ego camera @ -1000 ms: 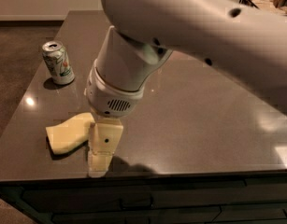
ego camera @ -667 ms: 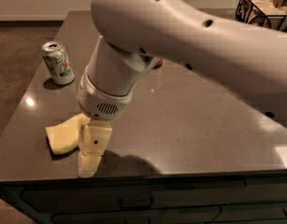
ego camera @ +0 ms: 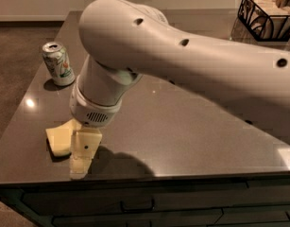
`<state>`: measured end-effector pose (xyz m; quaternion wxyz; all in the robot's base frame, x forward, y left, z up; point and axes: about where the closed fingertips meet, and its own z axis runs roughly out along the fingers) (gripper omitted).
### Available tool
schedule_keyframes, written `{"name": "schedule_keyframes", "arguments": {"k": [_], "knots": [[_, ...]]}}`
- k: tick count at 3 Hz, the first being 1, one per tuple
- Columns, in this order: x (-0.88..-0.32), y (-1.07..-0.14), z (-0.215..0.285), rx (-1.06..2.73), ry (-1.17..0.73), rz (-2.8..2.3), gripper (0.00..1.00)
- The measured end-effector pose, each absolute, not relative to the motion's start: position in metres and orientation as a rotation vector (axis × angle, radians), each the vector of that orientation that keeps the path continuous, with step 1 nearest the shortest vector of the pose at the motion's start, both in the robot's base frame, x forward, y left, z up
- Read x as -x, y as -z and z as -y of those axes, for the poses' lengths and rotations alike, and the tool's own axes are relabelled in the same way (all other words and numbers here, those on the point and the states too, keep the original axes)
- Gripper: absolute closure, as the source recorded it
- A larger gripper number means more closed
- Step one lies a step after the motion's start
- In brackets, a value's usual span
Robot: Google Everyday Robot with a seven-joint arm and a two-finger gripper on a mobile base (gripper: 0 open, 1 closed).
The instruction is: Pick sponge
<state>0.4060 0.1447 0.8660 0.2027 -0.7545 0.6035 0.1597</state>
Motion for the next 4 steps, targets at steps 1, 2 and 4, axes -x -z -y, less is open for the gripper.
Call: {"name": "schedule_keyframes", "arguments": {"k": [1, 2, 4], "knots": [[-0.414, -0.857, -0.15, 2.123, -0.357, -1.652, 0.0], [-0.421, -0.85, -0.154, 2.154, -0.285, -1.622, 0.0], [-0.434, -0.839, -0.16, 2.274, -0.205, -1.621, 0.18]]}}
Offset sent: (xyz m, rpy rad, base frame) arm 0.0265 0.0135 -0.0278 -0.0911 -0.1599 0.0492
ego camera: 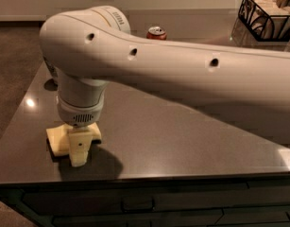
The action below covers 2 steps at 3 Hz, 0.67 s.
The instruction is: Pick sponge
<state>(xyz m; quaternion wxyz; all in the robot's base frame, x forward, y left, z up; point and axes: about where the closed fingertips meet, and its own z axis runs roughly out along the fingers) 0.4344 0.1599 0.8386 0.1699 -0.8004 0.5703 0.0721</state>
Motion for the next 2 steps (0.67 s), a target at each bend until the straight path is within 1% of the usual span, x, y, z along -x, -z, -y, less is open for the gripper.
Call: {"name": "schedule_keyframes", "arguments": {"k": [2], "knots": [[-0.4404, -0.8373, -0.1526, 2.363, -0.183, -1.643, 0.65]]}}
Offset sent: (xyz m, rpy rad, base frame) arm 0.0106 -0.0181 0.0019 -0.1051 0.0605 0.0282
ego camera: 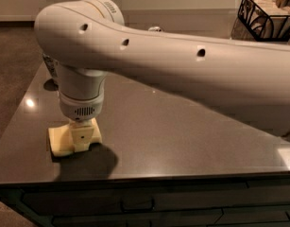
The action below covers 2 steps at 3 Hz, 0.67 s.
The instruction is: Pick sponge
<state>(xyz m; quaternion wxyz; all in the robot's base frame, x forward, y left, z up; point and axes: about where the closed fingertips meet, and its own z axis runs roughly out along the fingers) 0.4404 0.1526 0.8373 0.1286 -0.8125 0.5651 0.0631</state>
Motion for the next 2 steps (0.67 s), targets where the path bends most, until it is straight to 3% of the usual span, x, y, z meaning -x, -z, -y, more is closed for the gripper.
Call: {"name": "schedule_keyframes", "arguments": {"k": [1, 2], "knots": [[-0.445, -0.855, -0.144, 2.356, -0.22, -1.654, 0.88], [-0.451, -0.888, -0.139, 2.333, -0.26, -1.633, 1.0]]}}
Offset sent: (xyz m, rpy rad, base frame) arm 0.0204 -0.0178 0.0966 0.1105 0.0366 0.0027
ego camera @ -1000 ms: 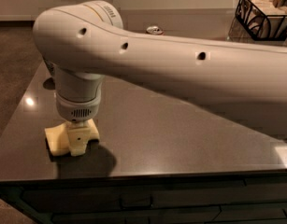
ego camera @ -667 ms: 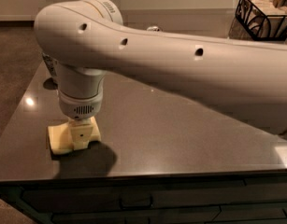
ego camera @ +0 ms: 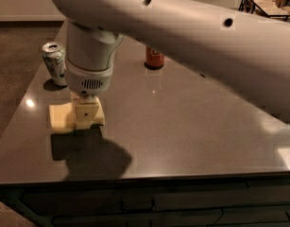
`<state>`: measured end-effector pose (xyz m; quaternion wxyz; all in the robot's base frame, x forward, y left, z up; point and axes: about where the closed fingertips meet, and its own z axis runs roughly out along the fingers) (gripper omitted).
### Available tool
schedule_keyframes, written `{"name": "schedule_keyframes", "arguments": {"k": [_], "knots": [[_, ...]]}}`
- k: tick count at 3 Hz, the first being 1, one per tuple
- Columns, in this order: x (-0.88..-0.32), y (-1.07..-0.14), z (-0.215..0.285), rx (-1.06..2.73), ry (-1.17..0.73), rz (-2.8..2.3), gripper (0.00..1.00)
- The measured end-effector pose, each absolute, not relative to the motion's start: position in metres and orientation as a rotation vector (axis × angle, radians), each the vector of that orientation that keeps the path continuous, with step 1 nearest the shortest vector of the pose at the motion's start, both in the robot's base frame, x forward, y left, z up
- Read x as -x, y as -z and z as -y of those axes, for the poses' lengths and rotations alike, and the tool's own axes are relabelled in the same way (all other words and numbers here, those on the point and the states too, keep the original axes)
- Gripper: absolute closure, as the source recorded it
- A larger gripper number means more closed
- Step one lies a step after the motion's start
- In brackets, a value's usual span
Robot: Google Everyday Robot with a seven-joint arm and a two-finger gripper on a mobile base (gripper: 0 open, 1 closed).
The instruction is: Pick sponge
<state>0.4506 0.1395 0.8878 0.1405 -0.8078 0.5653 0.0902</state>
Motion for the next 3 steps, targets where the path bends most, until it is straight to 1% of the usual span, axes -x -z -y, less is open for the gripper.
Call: {"name": "schedule_keyframes", "arguments": {"k": [1, 2, 3], "knots": [[-0.454, -0.921, -0.138, 2.317, -0.275, -1.611, 1.0], [-0.451, -0.945, -0.119, 2.299, -0.31, -1.603, 1.0], [-0.451, -0.946, -0.118, 2.297, -0.31, -1.603, 1.0]]}}
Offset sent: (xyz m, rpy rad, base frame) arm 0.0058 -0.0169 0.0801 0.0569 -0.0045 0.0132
